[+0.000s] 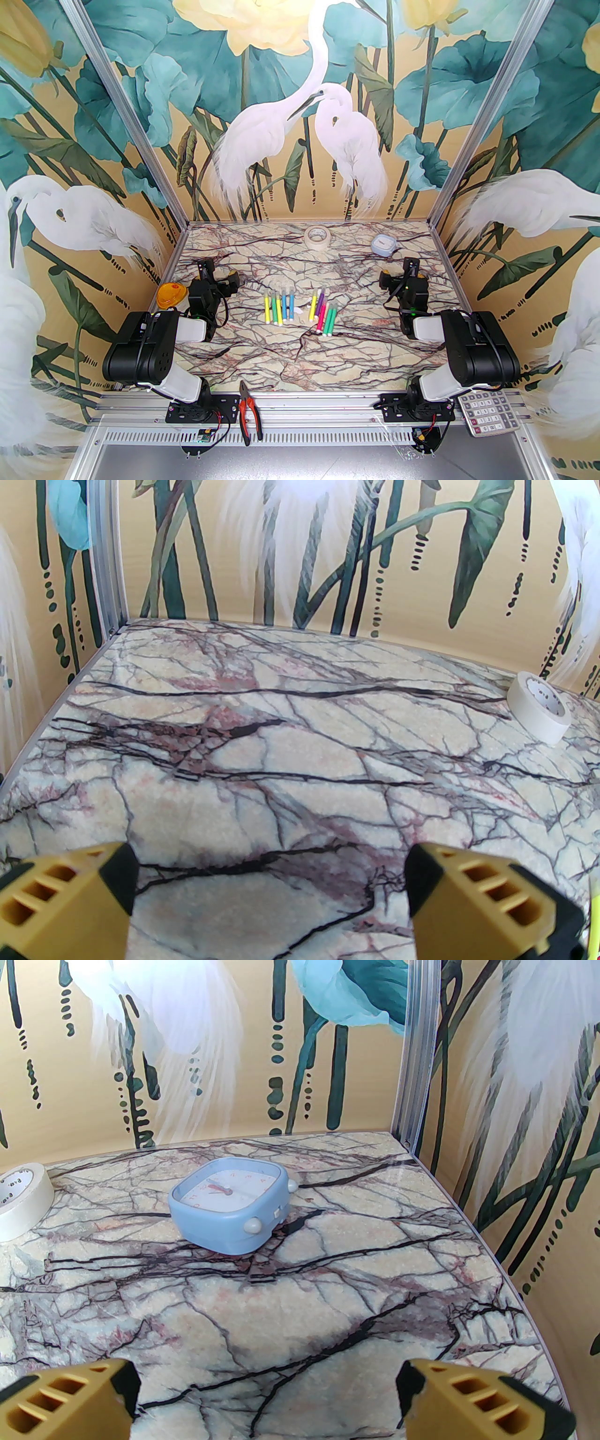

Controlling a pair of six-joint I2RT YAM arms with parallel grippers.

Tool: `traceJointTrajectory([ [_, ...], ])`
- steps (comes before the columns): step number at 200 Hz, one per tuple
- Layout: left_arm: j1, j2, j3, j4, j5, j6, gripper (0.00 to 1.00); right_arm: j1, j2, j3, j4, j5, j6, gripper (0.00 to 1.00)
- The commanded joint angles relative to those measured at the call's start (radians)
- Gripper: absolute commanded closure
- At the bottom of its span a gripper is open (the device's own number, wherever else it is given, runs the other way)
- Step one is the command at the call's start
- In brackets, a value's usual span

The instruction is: Open the pen caps

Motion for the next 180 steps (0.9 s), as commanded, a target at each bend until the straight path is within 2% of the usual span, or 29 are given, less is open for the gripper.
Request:
traceJointTrajectory([
  [1, 0.006, -0.013, 0.017, -0.013, 0.022, -0.001, 0.00, -0.004, -0.004, 0.015, 0.002, -0.017, 0.003, 0.01],
  [53, 0.006, -0.015, 0.013, -0.008, 0.021, -0.001, 0.00, -0.002, -0.004, 0.015, 0.005, -0.008, 0.003, 0.01],
  [70, 0.003, -0.032, 0.014, -0.021, 0.021, 0.002, 0.00, -0.001, -0.045, 0.037, -0.066, 0.031, 0.015, 0.01],
  [90, -0.010, -0.103, 0.022, -0.103, -0.017, 0.010, 0.00, -0.001, -0.129, 0.114, -0.285, 0.072, 0.045, 0.01],
  [117, -0.035, -0.244, 0.095, -0.390, -0.045, -0.033, 0.00, 0.011, -0.185, 0.239, -0.622, 0.098, 0.128, 0.01],
  [148, -0.086, -0.360, 0.105, -0.508, -0.059, -0.061, 0.00, 0.125, -0.240, 0.312, -0.865, 0.221, 0.147, 0.01],
  [167, -0.108, -0.404, 0.143, -0.624, -0.065, -0.067, 0.01, 0.196, -0.270, 0.366, -1.016, 0.250, 0.180, 0.01],
  [180, -0.117, -0.424, 0.181, -0.716, -0.045, -0.067, 0.01, 0.226, -0.284, 0.398, -1.105, 0.217, 0.215, 0.01],
])
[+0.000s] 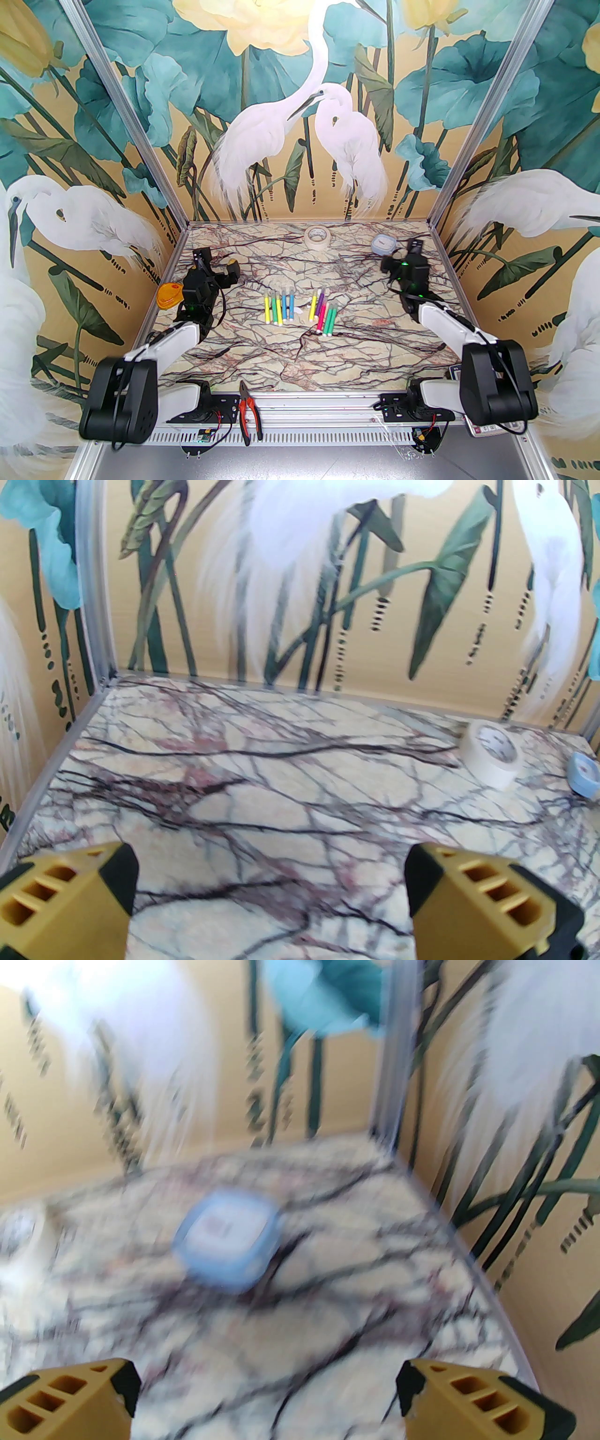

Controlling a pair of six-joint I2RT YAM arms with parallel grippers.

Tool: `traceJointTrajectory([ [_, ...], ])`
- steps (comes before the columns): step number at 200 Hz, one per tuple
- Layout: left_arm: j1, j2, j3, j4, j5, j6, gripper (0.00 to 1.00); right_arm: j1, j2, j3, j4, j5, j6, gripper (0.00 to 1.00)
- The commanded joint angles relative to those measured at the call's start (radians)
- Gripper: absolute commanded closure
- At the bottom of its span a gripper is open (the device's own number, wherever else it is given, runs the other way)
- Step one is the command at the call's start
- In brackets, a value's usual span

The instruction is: Open the pen caps

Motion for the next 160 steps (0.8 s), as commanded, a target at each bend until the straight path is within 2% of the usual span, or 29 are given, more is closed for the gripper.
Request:
traceJointTrajectory([
  [1, -0.020, -0.039, 0.068, -0.246, -0.005, -0.020, 0.00, 0.058, -0.039, 0.068, -0.295, 0.030, 0.079, 0.00],
  [38, -0.062, -0.051, 0.137, -0.375, 0.052, -0.030, 0.01, 0.149, -0.016, 0.151, -0.494, -0.065, 0.198, 0.05],
  [75, -0.111, -0.010, 0.194, -0.426, 0.130, -0.034, 0.01, 0.264, 0.088, 0.244, -0.654, -0.162, 0.289, 0.13],
  [117, -0.151, 0.044, 0.224, -0.426, 0.149, -0.034, 0.01, 0.403, 0.179, 0.290, -0.721, -0.218, 0.388, 0.17],
  [122, -0.155, 0.048, 0.225, -0.424, 0.150, -0.033, 0.01, 0.415, 0.185, 0.291, -0.723, -0.226, 0.404, 0.22],
  [160, -0.166, 0.075, 0.238, -0.428, 0.157, -0.027, 0.00, 0.483, 0.220, 0.298, -0.737, -0.262, 0.505, 0.30],
])
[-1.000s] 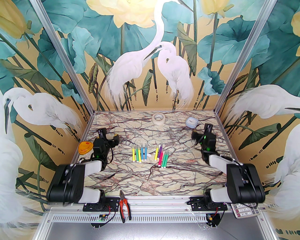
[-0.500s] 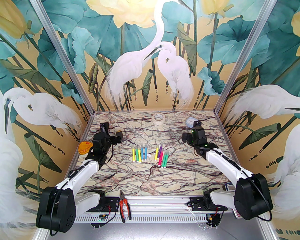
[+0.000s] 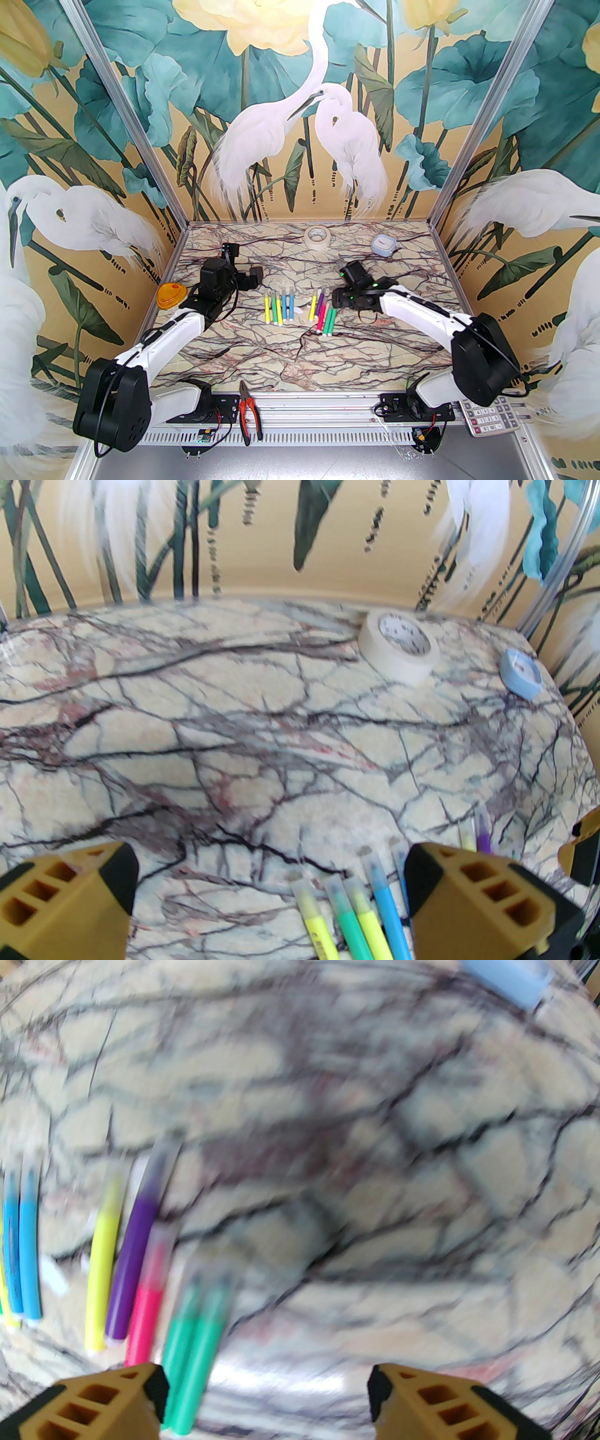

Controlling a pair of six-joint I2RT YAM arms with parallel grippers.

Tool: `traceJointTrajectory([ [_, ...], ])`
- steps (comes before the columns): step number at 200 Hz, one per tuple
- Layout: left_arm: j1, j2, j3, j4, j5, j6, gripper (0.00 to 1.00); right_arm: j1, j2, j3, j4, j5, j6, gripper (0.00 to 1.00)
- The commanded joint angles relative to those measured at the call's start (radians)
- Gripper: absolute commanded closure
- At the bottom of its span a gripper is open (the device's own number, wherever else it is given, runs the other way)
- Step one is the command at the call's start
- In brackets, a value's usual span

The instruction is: Open the pen caps

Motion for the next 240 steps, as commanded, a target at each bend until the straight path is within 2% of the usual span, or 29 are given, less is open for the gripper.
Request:
traceJointTrajectory([
  [1, -0.009, 0.020, 0.036, -0.024, 0.028, -0.004, 0.01, 0.032, 0.022, 0.030, -0.044, -0.040, 0.108, 0.30],
  [63, -0.010, 0.048, 0.052, -0.015, 0.051, 0.008, 0.01, 0.058, 0.094, 0.069, -0.098, -0.088, 0.144, 0.49],
  [173, -0.010, 0.059, 0.053, -0.010, 0.051, 0.036, 0.01, 0.059, 0.198, 0.083, -0.062, -0.172, 0.152, 0.55],
  [240, -0.011, 0.073, 0.051, -0.012, 0.054, 0.037, 0.01, 0.058, 0.246, 0.101, -0.078, -0.153, 0.135, 0.58],
])
